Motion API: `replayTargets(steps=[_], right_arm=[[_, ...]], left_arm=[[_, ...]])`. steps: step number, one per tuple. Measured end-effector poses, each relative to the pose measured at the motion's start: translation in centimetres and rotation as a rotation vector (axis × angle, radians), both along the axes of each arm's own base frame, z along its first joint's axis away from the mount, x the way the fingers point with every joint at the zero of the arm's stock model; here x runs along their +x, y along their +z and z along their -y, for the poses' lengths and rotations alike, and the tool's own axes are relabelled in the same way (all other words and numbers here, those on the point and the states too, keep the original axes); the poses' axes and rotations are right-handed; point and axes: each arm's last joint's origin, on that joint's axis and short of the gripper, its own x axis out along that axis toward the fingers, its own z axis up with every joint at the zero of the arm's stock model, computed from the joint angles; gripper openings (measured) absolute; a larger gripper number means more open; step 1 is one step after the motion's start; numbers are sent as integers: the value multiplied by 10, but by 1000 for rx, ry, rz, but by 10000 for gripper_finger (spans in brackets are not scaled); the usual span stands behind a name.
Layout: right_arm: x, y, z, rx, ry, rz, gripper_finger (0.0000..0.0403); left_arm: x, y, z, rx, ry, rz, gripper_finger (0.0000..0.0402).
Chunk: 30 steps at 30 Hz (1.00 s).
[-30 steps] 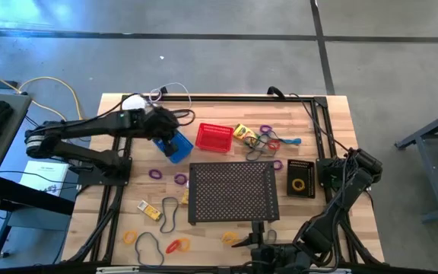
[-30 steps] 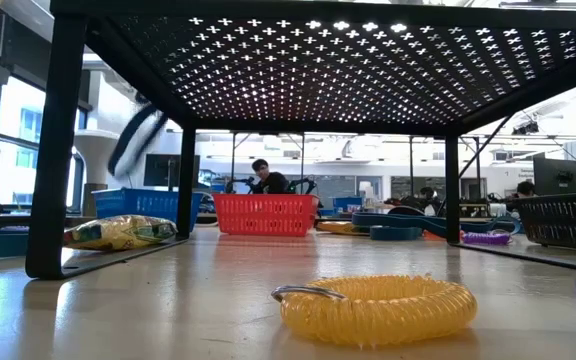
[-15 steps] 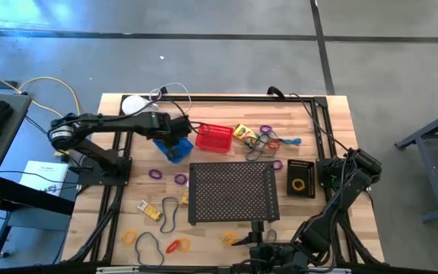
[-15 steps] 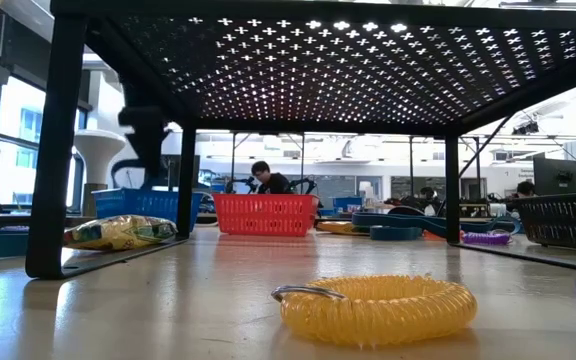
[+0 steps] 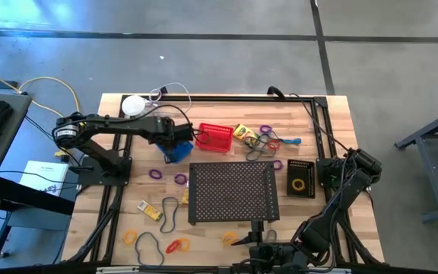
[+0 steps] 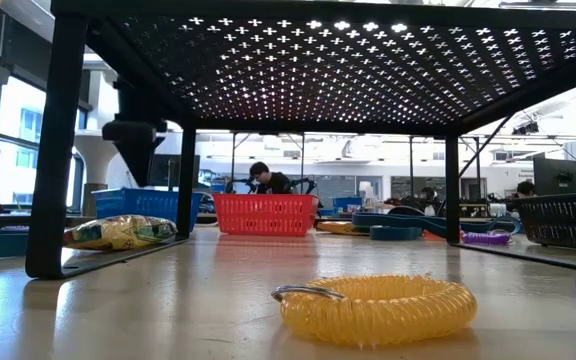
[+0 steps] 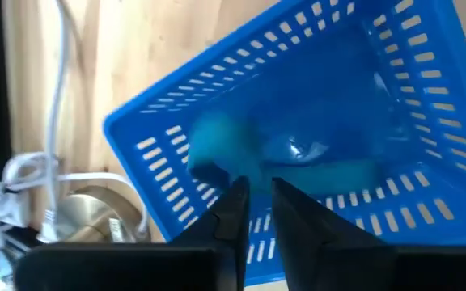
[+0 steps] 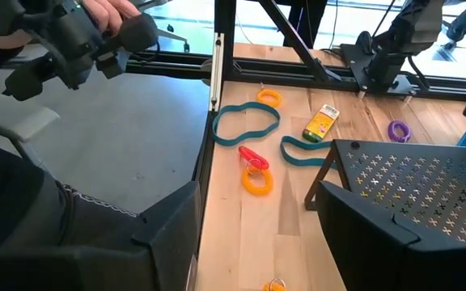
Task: Pick & Place Office Desk Supplies
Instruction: Put the blue rubber band into the blue bin, then put the purple spring keychain into the black bin
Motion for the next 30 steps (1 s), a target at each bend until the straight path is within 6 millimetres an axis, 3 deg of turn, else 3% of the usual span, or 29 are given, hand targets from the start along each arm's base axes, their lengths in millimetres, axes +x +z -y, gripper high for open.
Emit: replayTargets(steps=[6,11,13,18,24,30], right_arm=[[0,-1,0,-6,1,-5,236],[0,-1,0,-6,0,-6,236],[0,-1,0,-6,1,-6,236],[0,-1,0,1,0,-8,236],[0,-1,-1,41,8,-20,236],[0,-1,-1,53,5,-23,236]], left_arm=[[0,7,15,190,-38,-25,88],[-11,15,45,197,-107,-53,100],[-19,18,59,162,-130,-91,101],[-36,18,90,-120,-169,-185,101],[-39,7,110,-136,-288,-182,101],[-44,-21,118,-198,-312,-150,101]])
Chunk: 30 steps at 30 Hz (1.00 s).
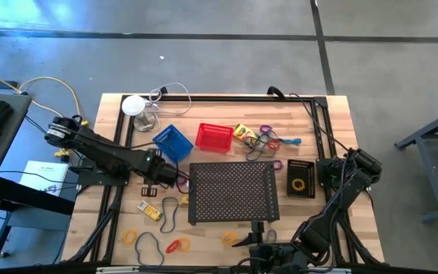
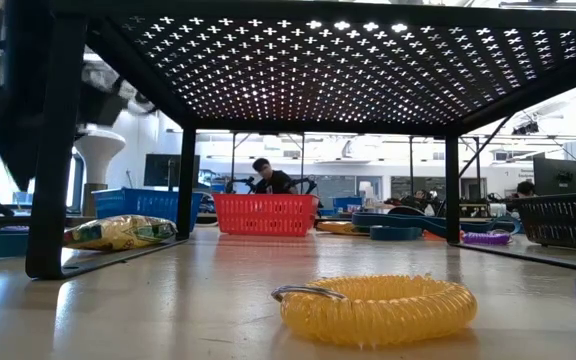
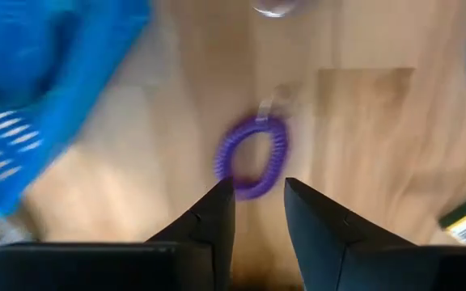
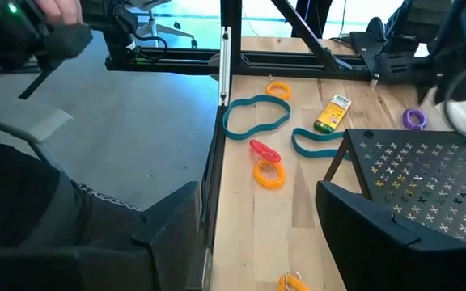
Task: Pick & Place Office Desk Supplies
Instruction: Put the purple spring keychain into the black bin
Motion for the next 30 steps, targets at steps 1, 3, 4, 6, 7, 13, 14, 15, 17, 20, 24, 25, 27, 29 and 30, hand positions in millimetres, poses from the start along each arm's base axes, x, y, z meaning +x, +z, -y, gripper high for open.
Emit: replayTargets(steps=[1,3,4,6,7,13,14,15,17,20,24,25,27,29,30], right_arm=[[0,0,0,-2,1,0,236],[0,0,0,-15,7,1,236],[0,0,0,-19,9,2,236],[0,0,0,-20,9,2,236],[1,0,1,-20,6,2,236],[2,0,2,-16,1,1,236],[3,0,3,-15,-2,1,236],[4,0,3,-15,-3,1,236],[4,0,3,-13,-4,1,236],[4,0,3,-13,-3,1,236],[4,0,4,-15,-4,1,236],[4,0,4,-15,-4,1,236],[4,0,4,-16,-4,1,236],[4,0,4,-16,-4,1,236],[4,0,4,-16,-4,1,236]], left_arm=[[-2,-4,1,0,-7,-5,101],[-1,-5,4,1,-17,-2,101],[-1,-5,5,2,-19,4,101],[-2,-5,7,7,-28,-1,101],[-2,-5,8,8,-32,-1,101],[-2,-8,13,-6,-63,-17,101],[-1,-9,14,-7,-66,-24,101],[-1,-11,15,-5,-62,-31,101],[0,-13,16,5,-58,-38,100],[1,-13,16,36,-44,-34,100],[3,-10,16,46,-31,-9,100],[3,-10,16,47,-31,-12,100],[3,-10,16,35,-30,-10,100],[5,-10,18,10,-15,7,100],[6,-10,18,-6,-2,22,100]])
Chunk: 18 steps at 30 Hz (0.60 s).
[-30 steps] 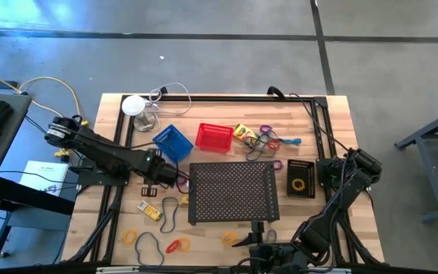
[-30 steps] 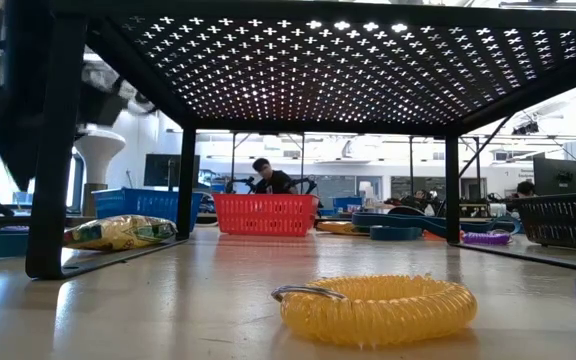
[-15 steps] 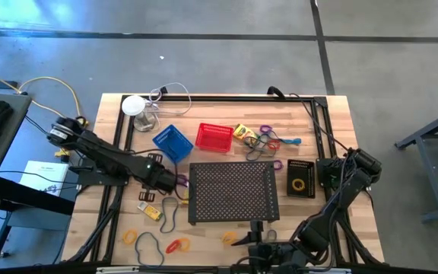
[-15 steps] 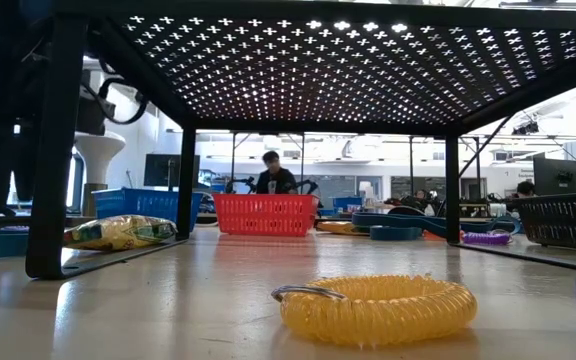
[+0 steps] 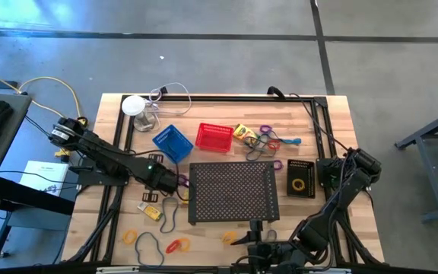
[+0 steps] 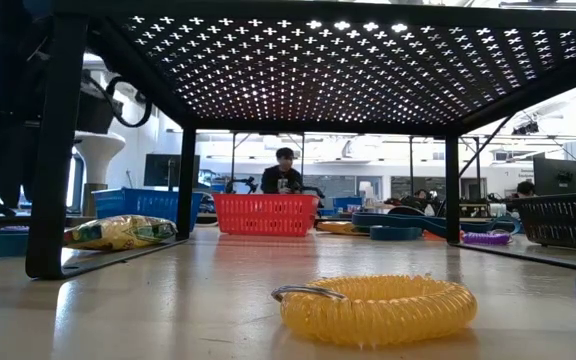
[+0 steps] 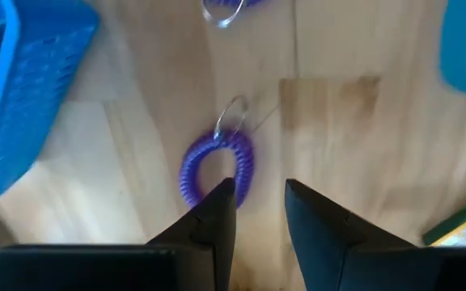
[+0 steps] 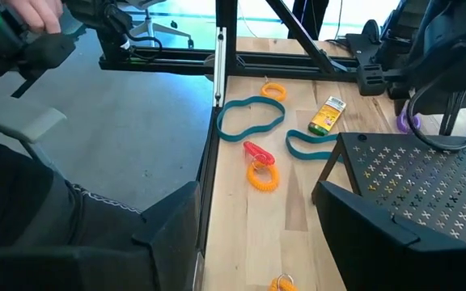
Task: Pick & Place Office Desk Supplies
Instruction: Put the purple spring keychain into the black bin
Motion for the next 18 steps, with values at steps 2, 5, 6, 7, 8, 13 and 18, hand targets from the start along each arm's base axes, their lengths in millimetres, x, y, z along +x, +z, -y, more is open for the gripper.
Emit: replayTargets(steps=[2,5,6,7,8,13,18], right_arm=[[0,0,0,0,0,0,236],[0,0,0,0,1,0,236],[0,0,0,2,4,-2,236],[0,0,0,4,9,-5,236],[0,0,0,7,15,-8,236],[0,0,-1,8,18,-9,236],[0,0,-1,8,18,-10,236]], left_arm=[[2,0,1,-24,30,24,100],[3,0,1,-25,66,34,100],[3,0,1,-23,84,38,100],[3,0,1,-24,102,42,100],[3,0,1,-24,119,45,100],[3,-1,0,7,165,68,100],[-1,-16,-1,7,167,68,100]])
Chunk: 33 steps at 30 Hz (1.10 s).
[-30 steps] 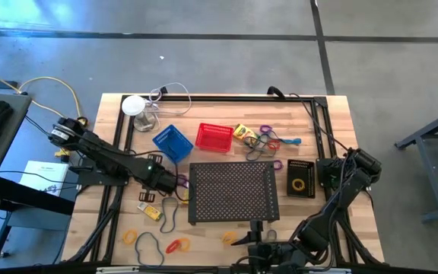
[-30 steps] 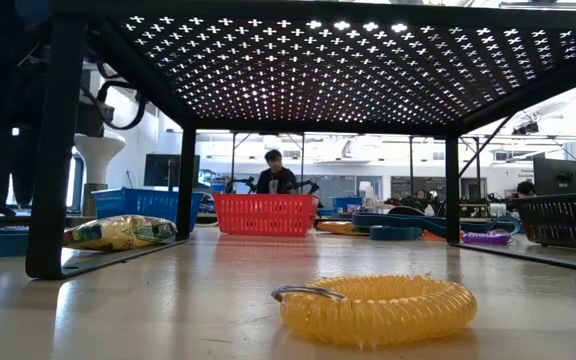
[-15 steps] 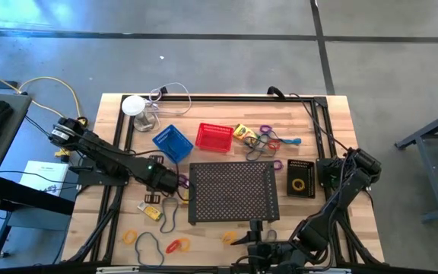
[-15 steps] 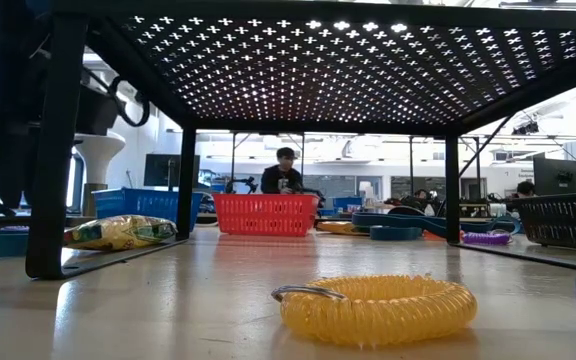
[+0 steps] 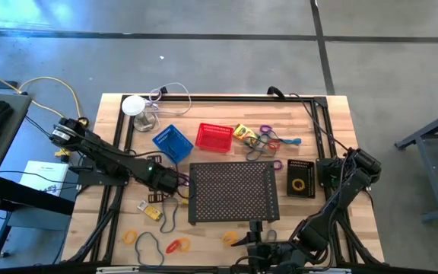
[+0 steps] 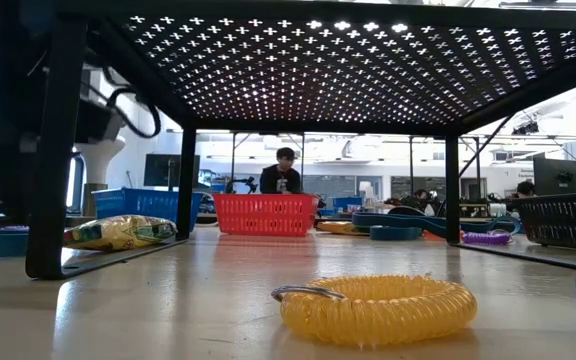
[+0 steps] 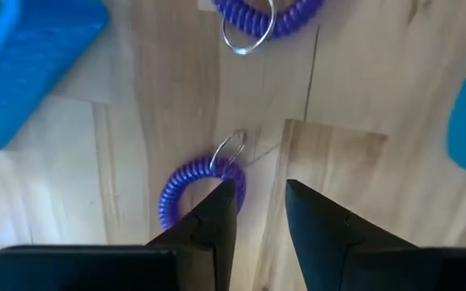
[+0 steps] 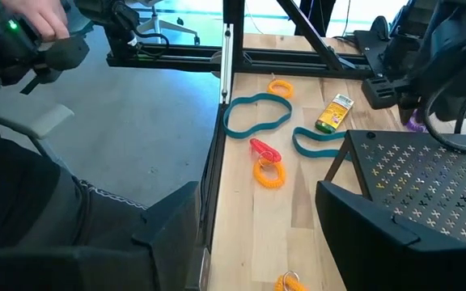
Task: Pick & Place Office Desk Supplies
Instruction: Put the purple spring keychain into the black bin
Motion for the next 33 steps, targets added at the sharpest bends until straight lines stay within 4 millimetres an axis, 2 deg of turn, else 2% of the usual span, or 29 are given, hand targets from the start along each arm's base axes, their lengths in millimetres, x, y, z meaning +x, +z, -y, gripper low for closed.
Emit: replayTargets(steps=[11,20,23,28,33], right_arm=[[0,0,0,-1,-2,1,236],[0,0,0,-2,-3,2,236],[0,0,0,-2,-4,2,236],[0,0,0,-2,-4,2,236],[0,0,0,-2,-4,2,236]], left_arm=[[-7,-14,-4,28,19,-17,100],[-10,-27,-17,-17,95,-26,97],[-10,-27,-19,-25,110,-26,77],[-10,-28,-20,-20,115,-25,15],[-8,-23,-14,1,81,-7,12]])
